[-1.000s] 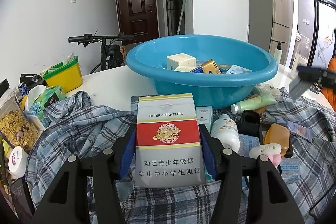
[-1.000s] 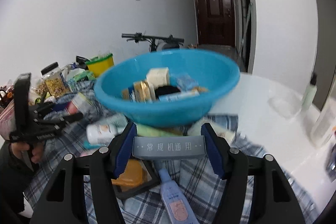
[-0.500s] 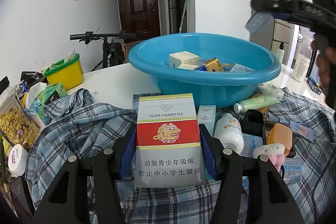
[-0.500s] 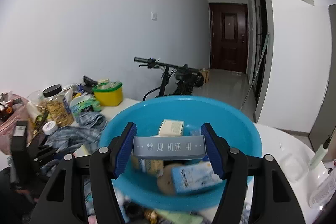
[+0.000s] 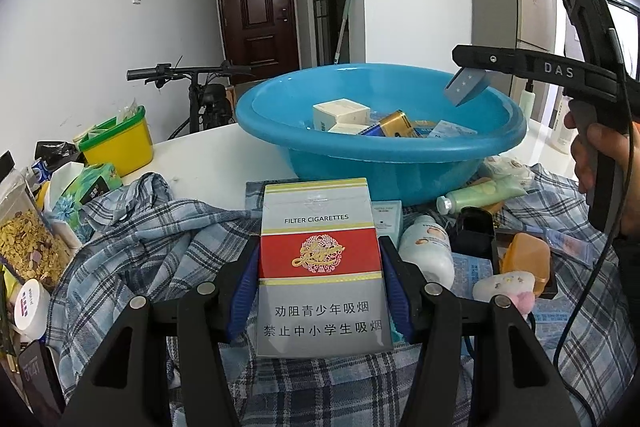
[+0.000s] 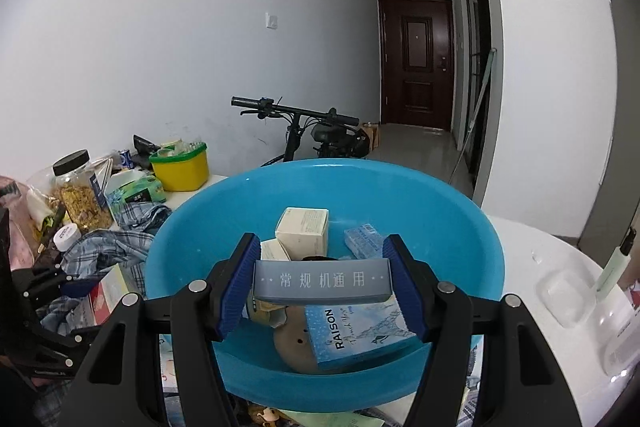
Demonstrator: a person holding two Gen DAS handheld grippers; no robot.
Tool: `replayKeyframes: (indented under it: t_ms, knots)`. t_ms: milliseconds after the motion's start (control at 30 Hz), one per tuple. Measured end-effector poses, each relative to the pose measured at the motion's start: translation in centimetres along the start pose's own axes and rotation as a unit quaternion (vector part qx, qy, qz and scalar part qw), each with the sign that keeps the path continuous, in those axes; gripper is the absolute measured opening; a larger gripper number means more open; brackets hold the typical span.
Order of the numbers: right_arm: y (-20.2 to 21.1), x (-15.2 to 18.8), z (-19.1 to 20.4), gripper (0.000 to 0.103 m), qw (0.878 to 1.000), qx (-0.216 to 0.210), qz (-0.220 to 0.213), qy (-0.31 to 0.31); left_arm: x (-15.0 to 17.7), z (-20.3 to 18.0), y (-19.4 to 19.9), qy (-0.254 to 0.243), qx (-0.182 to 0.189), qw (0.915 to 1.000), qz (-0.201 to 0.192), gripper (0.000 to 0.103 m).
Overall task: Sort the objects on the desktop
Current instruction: 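Carry the cigarette pack and grey box over the blue basin with both tools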
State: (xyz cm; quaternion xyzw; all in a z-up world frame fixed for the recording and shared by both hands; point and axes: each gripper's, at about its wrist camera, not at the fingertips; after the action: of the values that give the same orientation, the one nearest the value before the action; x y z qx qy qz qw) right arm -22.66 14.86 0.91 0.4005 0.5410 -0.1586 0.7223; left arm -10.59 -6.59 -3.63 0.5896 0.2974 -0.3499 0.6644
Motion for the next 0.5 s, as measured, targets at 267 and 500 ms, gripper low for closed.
replayKeyframes:
  t_ms: [267, 500]
  knots:
    - [-0.3, 0.6, -0.4, 0.063, 1.000, 0.002, 0.004, -0.007, -0.2, 0.5, 0.3, 0.006, -0.021, 0.9997, -0.009, 0.059]
    - [-0.6, 0.8, -0.6, 0.063, 1.000, -0.004, 0.008, -0.015, -2.2, 1.0, 3.4, 0.031, -0.036, 0.9986, -0.025, 0.059]
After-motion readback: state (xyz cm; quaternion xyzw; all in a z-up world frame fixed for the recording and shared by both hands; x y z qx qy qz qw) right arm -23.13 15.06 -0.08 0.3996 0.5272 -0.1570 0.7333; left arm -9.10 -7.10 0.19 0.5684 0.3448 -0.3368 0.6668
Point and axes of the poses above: each gripper's, at about its wrist camera, not at the fingertips, and y roughly against the way its jaws point, z to its left, x to its underside, and after that the axes turned 7 degrees about -x, right-handed
